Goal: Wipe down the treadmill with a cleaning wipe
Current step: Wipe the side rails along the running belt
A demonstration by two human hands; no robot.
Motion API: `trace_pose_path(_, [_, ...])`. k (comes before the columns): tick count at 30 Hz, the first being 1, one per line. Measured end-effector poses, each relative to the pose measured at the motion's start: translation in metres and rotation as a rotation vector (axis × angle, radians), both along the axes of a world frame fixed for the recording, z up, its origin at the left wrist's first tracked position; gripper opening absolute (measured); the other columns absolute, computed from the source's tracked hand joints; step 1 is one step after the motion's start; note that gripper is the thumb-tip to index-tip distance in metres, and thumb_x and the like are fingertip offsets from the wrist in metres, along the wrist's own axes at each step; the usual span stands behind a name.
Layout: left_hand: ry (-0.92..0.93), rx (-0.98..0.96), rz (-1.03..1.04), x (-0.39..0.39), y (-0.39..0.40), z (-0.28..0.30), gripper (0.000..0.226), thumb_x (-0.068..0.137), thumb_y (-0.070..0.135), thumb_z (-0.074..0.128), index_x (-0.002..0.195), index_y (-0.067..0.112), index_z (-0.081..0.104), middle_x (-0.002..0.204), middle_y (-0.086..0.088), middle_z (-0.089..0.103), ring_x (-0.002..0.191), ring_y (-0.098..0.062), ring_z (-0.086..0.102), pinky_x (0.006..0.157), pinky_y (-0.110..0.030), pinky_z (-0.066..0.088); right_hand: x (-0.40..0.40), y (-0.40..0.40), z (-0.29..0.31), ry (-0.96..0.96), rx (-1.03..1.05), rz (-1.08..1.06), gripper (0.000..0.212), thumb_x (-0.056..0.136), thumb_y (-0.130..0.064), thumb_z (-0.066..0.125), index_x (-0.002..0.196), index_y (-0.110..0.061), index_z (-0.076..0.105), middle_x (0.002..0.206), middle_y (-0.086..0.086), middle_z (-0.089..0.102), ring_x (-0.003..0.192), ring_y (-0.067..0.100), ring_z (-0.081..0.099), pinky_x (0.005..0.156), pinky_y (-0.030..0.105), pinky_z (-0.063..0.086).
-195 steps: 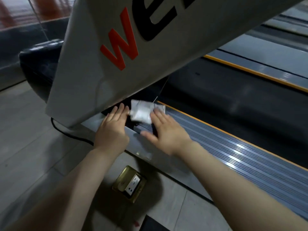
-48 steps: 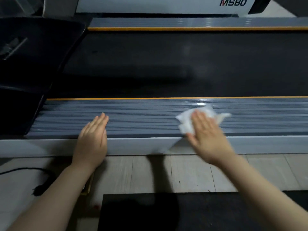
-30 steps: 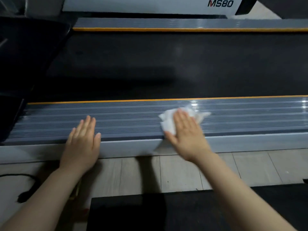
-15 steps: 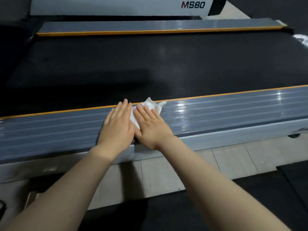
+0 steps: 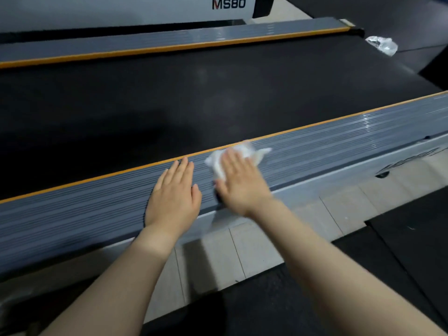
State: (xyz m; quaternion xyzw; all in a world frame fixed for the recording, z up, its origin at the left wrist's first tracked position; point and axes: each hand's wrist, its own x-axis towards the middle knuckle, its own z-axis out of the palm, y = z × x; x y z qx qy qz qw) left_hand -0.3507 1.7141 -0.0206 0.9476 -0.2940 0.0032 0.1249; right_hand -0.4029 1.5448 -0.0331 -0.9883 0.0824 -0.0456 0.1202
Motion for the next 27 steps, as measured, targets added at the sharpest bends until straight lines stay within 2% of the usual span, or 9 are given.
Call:
trace_pose_path(4, [-0.001,0.006,-0.004,0.002,0.003,0.0,0.068,0.092,0.035,0.013,0.152,0.012,0.034,0.161,-0.001,0.026,0.149,-0.015,0.021,0.122,-0.033,0.013,-0.023,0.023,0.008,0.02,-0.009,0.297,0.068,0.097,-0.043,0.018,0.151,-0.003,0.03,0.159,0.014,0.023,0.149,0.027,0.019,0.121,0.039,0.005])
trace_pose_path(8, [0.039,0.045,0.025,-0.001,-0.001,0.003,0.055,0.102,0.025,0.027,0.156,0.017,0.024,0.163,0.004,0.018,0.151,-0.01,0.012,0.123,-0.031,0.008,-0.045,-0.118,0.0,-0.011,-0.092,-0.066,0.069,0.095,-0.043,0.026,0.14,0.005,0.046,0.146,0.024,0.044,0.137,0.039,0.04,0.116,0.046,0.021])
trace_pose_path(11, [0.038,0.054,0.033,-0.001,-0.004,0.004,0.061,0.097,0.032,0.02,0.155,0.016,0.028,0.162,0.003,0.021,0.15,-0.011,0.015,0.122,-0.032,0.009,-0.074,-0.23,0.005,0.105,-0.058,-0.412,0.081,0.092,-0.053,0.01,0.146,0.003,0.033,0.152,0.024,0.033,0.142,0.036,0.028,0.115,0.052,0.021])
trace_pose_path(14, [0.029,0.045,0.032,-0.002,-0.005,0.004,0.064,0.093,0.034,0.02,0.152,0.013,0.035,0.16,0.0,0.029,0.149,-0.015,0.022,0.121,-0.035,0.015,-0.069,-0.239,0.016,0.156,-0.012,-0.548,0.078,0.094,-0.049,0.005,0.151,0.002,0.021,0.157,0.024,0.022,0.147,0.036,0.017,0.118,0.052,0.015])
trace_pose_path(17, [0.038,0.035,0.033,-0.003,-0.005,0.005,0.063,0.093,0.032,0.023,0.149,0.01,0.04,0.158,-0.003,0.034,0.147,-0.018,0.028,0.12,-0.036,0.017,-0.054,-0.154,0.004,0.01,-0.116,-0.113,0.069,0.103,-0.039,0.01,0.14,0.011,0.04,0.142,0.033,0.042,0.131,0.049,0.04,0.108,0.058,0.031])
trace_pose_path(20, [0.035,0.046,0.026,-0.002,-0.006,0.006,0.063,0.092,0.032,0.023,0.149,0.01,0.04,0.157,-0.004,0.034,0.147,-0.019,0.028,0.12,-0.037,0.018,-0.067,-0.089,-0.005,0.014,-0.151,0.321,0.064,0.099,-0.04,0.031,0.151,-0.002,0.03,0.158,0.017,0.025,0.148,0.032,0.021,0.12,0.046,0.016])
trace_pose_path(22, [0.047,0.065,0.028,-0.002,-0.006,0.007,0.064,0.092,0.032,0.022,0.15,0.01,0.038,0.158,-0.004,0.033,0.147,-0.019,0.027,0.12,-0.037,0.017,-0.065,-0.117,0.002,-0.02,-0.136,0.407,0.065,0.099,-0.041,0.035,0.15,-0.001,0.032,0.157,0.017,0.029,0.147,0.03,0.024,0.12,0.043,0.013])
trace_pose_path(25, [0.048,0.071,0.032,-0.004,-0.008,0.009,0.065,0.091,0.033,0.022,0.149,0.009,0.039,0.157,-0.006,0.035,0.146,-0.022,0.03,0.119,-0.04,0.02,-0.072,-0.21,0.008,-0.03,-0.06,0.056,0.066,0.102,-0.048,0.026,0.139,0.003,0.045,0.141,0.021,0.048,0.133,0.038,0.041,0.114,0.045,0.023])
trace_pose_path(27, [0.021,0.087,0.038,-0.002,-0.011,0.009,0.064,0.09,0.034,0.026,0.142,0.005,0.046,0.15,-0.011,0.043,0.138,-0.029,0.04,0.114,-0.047,0.031,-0.089,-0.277,0.01,-0.002,-0.044,-0.293,0.077,0.098,-0.057,0.01,0.138,0.001,0.043,0.14,0.021,0.046,0.132,0.039,0.04,0.111,0.046,0.025])
